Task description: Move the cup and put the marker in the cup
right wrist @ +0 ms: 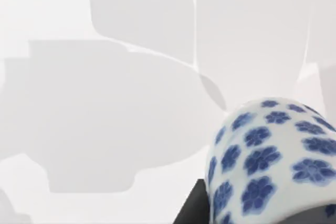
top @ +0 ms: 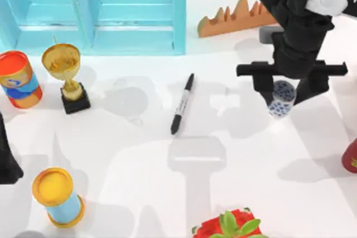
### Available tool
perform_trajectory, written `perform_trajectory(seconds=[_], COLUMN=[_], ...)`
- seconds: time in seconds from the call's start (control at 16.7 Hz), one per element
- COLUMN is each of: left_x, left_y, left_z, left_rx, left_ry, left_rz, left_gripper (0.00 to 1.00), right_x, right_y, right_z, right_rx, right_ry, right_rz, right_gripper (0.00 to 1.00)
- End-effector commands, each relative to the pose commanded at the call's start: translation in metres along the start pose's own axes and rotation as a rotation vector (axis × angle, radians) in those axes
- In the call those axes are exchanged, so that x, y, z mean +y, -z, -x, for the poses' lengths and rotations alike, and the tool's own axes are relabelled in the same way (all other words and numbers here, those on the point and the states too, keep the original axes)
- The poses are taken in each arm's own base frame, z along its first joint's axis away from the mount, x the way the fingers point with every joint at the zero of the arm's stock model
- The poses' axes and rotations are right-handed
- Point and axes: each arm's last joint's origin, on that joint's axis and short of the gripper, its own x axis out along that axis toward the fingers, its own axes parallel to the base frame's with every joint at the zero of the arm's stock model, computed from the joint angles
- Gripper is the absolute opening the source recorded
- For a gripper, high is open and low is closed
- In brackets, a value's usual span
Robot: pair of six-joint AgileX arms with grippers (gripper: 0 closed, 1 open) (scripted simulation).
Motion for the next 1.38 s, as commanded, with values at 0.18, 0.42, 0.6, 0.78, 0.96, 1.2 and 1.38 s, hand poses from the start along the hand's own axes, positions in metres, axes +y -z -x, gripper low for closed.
perform_trajectory(seconds=[0.18, 0.42, 0.6, 0.78, 0.96, 1.2, 1.38], left_x=[0.0, 0.0, 0.0, 0.0, 0.0, 0.0, 0.0], left_y=[0.0, 0.0, 0.0, 0.0, 0.0, 0.0, 0.0], left_z=[0.0, 0.0, 0.0, 0.0, 0.0, 0.0, 0.0], left_rx=[0.0, 0.0, 0.0, 0.0, 0.0, 0.0, 0.0], left_ry=[0.0, 0.0, 0.0, 0.0, 0.0, 0.0, 0.0], left_rz=[0.0, 0.0, 0.0, 0.0, 0.0, 0.0, 0.0], left_gripper=[1.0, 1.0, 1.0, 1.0, 1.0, 1.0, 1.0], right_x=[0.0, 0.0, 0.0, 0.0, 0.0, -0.001, 0.002], right_y=[0.0, 0.0, 0.0, 0.0, 0.0, 0.0, -0.005], right_z=[0.0, 0.0, 0.0, 0.0, 0.0, 0.0, 0.01], right_rx=[0.0, 0.0, 0.0, 0.0, 0.0, 0.001, 0.014], right_ry=[0.0, 0.0, 0.0, 0.0, 0.0, 0.0, 0.005], right_rz=[0.0, 0.0, 0.0, 0.0, 0.0, -0.002, -0.003], right_gripper=[0.45, 0.75, 0.98, 1.0, 1.0, 1.0, 1.0])
